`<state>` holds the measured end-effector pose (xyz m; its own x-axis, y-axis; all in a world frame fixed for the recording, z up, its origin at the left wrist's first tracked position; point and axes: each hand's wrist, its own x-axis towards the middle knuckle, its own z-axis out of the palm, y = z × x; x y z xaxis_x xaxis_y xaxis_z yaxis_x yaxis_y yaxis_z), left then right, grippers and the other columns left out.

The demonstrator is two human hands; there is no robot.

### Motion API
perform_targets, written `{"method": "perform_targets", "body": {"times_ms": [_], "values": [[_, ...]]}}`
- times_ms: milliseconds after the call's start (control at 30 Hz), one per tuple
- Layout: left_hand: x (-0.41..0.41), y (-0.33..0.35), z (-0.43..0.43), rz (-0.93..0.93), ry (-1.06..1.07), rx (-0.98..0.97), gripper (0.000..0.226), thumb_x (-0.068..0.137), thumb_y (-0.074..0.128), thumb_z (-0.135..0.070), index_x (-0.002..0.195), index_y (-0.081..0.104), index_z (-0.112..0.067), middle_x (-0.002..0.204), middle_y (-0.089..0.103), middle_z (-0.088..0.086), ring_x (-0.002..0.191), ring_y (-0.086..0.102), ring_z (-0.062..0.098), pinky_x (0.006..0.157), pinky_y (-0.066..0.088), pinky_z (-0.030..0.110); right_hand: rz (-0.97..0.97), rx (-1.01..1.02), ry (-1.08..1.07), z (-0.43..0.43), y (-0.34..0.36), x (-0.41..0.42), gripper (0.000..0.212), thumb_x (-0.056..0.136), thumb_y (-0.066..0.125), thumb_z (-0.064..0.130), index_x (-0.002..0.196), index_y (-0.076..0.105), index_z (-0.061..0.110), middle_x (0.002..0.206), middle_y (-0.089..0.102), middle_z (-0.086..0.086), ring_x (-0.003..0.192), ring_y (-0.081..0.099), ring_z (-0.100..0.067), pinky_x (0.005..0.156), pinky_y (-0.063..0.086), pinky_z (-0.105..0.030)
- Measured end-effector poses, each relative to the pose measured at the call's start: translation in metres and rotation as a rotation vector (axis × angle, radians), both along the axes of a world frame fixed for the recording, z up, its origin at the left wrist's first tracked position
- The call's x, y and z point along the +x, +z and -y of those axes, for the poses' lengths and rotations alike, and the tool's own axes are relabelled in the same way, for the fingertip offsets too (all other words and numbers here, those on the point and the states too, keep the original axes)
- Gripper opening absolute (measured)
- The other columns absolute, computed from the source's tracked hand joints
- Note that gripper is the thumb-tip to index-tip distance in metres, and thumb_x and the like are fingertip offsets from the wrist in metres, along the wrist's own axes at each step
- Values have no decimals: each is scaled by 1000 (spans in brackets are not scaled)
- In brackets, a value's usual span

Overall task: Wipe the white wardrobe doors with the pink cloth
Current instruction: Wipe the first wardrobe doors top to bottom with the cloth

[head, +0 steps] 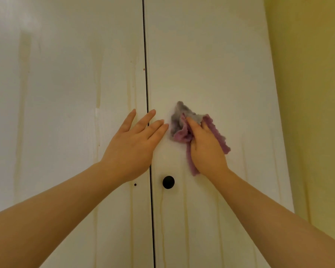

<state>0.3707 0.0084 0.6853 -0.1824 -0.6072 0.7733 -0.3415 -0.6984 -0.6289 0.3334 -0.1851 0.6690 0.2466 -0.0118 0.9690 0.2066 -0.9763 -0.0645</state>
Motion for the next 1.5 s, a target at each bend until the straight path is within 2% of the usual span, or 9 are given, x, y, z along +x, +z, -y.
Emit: {"method": "perform_targets", "body": {"times_ms": [200,367,500,633,833,1000,1133,1300,1500], "values": [[2,-1,5,8,-20,5,54,81,30,-9,127,58,-4,129,59,13,127,48,35,106,20,52,-3,-359,-30,2,-42,-8,46,90,38,10,135,49,13,135,52,-11,126,41,-28,103,36,-39],[6,3,13,-29,-1,-58,51,81,35,-12,125,58,0,127,60,16,120,55,35,104,21,47,-10,81,-59,0,-4,-13,52,92,31,8,142,38,23,136,45,-13,121,45,-27,94,42,-34],[4,-1,19,1,-18,-27,52,81,36,-14,127,58,-2,131,56,18,123,51,36,104,22,50,-52,-302,-5,3,-32,-12,48,90,31,18,134,49,17,133,53,-12,122,50,-31,98,43,-38],[4,-2,23,3,-3,-16,53,86,33,-23,129,55,-2,134,54,17,125,49,37,104,20,52,0,204,20,27,-7,-7,48,96,31,11,139,40,30,134,46,-7,119,47,-24,95,39,-30],[5,-8,35,0,-43,16,51,93,30,-29,126,58,-2,133,56,16,125,50,36,103,20,57,-55,-277,21,13,-43,-9,48,93,28,21,138,44,18,138,48,-9,126,43,-22,105,33,-29],[6,-6,45,-5,-46,-8,51,92,31,-28,126,59,-4,133,56,14,125,51,33,103,19,56,18,289,-47,25,-22,-3,55,91,35,4,144,34,20,139,42,-11,124,41,-27,99,39,-37],[4,-3,54,-11,-81,-38,50,91,31,-26,125,60,-2,134,55,16,124,51,34,104,20,54,-60,-164,-42,16,-59,-5,56,90,34,28,144,32,16,145,41,-8,134,33,-28,109,29,-42],[2,1,67,-1,-79,-49,49,91,31,-26,123,61,-3,129,58,16,120,55,34,105,20,53,18,287,-154,63,-31,-7,73,83,19,54,141,38,13,140,45,-11,129,37,-33,105,34,-46],[-1,0,89,25,-101,-11,49,87,34,-22,123,61,-1,129,59,16,122,54,33,106,18,56,-14,-98,-194,48,-57,-10,68,88,29,56,145,30,19,146,40,-7,134,36,-30,111,22,-39]]}}
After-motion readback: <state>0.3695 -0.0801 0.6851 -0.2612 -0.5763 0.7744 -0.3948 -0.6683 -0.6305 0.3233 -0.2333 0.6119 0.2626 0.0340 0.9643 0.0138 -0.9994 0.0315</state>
